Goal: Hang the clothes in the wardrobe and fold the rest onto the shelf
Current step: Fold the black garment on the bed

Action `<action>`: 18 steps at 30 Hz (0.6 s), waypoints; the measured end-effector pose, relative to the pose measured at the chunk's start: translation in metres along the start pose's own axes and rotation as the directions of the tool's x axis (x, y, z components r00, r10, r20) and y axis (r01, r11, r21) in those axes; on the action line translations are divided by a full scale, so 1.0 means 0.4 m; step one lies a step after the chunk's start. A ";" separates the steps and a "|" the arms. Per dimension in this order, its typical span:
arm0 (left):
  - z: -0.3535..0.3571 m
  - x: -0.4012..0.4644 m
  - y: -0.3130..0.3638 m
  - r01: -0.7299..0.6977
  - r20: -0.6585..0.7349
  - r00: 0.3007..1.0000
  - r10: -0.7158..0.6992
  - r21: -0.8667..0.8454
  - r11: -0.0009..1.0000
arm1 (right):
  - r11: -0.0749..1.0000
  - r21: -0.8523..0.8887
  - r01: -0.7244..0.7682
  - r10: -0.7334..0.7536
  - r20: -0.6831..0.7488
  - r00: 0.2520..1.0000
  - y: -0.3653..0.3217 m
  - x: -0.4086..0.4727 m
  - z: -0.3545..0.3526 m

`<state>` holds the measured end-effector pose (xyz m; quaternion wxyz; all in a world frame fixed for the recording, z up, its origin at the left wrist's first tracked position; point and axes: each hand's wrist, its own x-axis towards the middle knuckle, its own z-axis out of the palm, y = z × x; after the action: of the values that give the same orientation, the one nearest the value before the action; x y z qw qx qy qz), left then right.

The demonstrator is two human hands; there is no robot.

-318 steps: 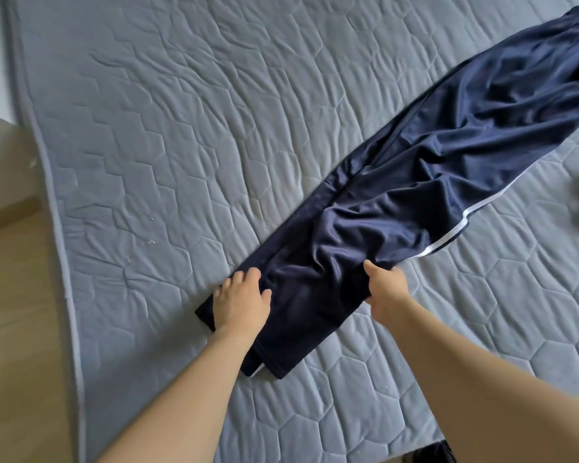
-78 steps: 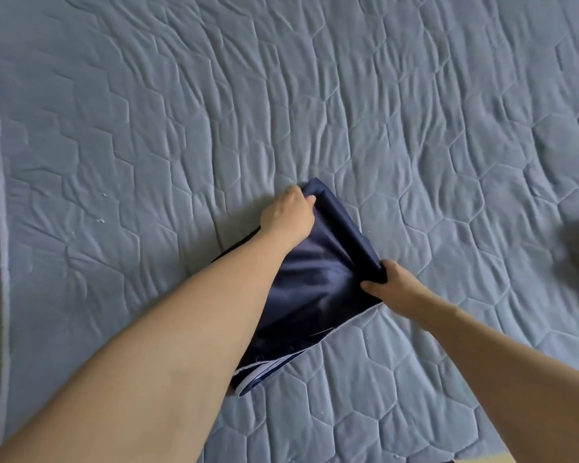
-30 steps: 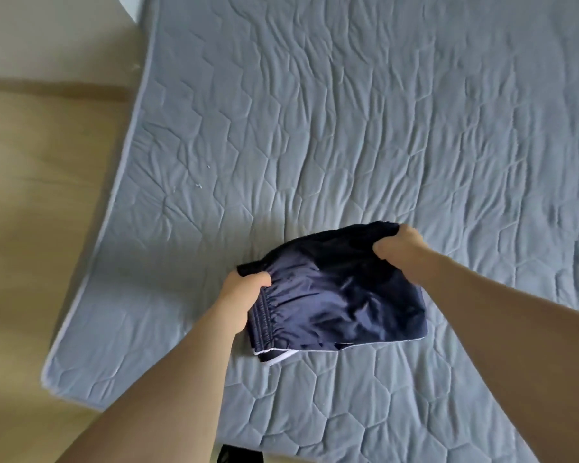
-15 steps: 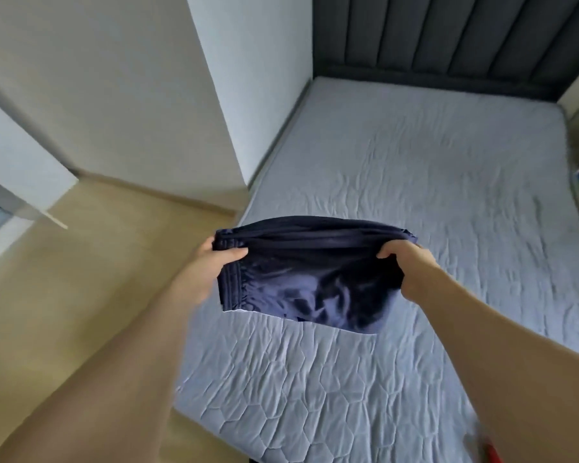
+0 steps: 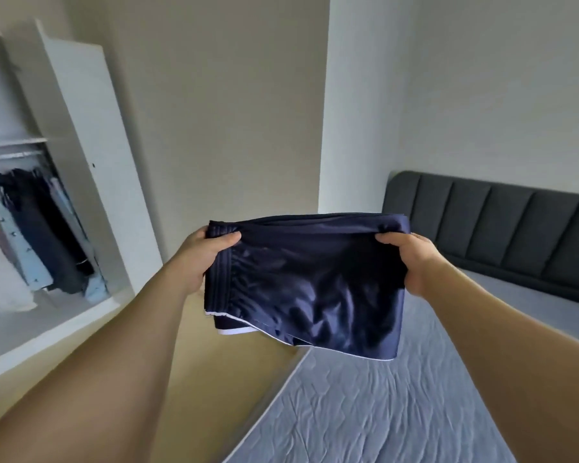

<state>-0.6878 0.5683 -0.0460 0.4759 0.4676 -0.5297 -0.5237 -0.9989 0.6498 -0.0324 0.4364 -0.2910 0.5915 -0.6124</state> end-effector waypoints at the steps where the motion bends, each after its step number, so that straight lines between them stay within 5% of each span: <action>1: -0.059 0.016 0.032 -0.025 -0.024 0.999 0.025 -0.001 1.000 | 1.000 0.007 0.022 -0.022 0.005 1.000 -0.017 -0.003 0.068; 8: -0.450 0.107 0.210 -0.146 -0.075 0.986 0.150 0.056 0.988 | 0.969 0.151 0.194 -0.207 0.077 0.975 -0.082 -0.033 0.504; 18: -0.875 0.249 0.286 -0.224 -0.216 0.943 0.254 0.157 0.962 | 0.958 0.163 0.238 -0.270 0.216 0.938 -0.123 0.052 1.012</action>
<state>-0.3505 0.4325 0.0694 0.5637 0.4881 -0.5558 -0.3676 -0.6642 0.4369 0.0652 0.4392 -0.4056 0.4504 -0.6631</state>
